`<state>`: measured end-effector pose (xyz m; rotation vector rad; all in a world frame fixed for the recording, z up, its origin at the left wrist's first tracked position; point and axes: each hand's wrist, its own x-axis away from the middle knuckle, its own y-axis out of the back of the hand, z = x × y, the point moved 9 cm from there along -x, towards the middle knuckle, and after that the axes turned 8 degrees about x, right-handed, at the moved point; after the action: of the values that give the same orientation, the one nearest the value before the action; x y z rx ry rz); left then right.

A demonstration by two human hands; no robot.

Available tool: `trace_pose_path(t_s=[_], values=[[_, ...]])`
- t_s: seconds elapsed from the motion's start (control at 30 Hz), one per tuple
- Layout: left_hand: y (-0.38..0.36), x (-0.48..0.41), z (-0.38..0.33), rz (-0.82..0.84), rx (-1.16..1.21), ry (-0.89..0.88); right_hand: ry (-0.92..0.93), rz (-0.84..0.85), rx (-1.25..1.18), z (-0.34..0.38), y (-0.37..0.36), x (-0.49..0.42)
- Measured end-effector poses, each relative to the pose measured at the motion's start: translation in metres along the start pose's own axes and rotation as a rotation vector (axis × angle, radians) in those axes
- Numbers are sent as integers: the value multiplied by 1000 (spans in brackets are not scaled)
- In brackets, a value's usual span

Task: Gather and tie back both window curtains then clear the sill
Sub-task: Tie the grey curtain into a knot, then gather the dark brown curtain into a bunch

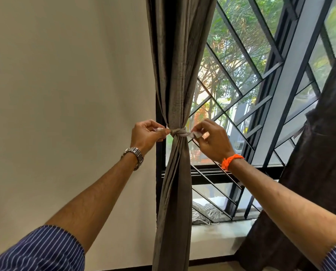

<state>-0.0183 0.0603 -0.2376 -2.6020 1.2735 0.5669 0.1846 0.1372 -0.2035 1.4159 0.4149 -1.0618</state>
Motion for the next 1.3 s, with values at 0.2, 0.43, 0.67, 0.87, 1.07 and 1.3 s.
trace_pose_path(t_s=[0.2,0.43,0.67,0.87,1.07,1.3], values=[[0,6,-44,-298,-343,-433,10,6,66,-1,5,-5],[-42,25,-87,-308,-413,-752,65,-2,203,1,9,-13],[-123,31,-100,-22,-837,-954,27,6,436,-28,27,-15],[-177,17,-93,108,-1027,-905,-103,68,566,-69,57,-5],[-227,11,-90,129,-1001,-841,-246,9,626,-114,112,9],[-297,11,-97,184,-958,-910,-372,-4,763,-156,169,35]])
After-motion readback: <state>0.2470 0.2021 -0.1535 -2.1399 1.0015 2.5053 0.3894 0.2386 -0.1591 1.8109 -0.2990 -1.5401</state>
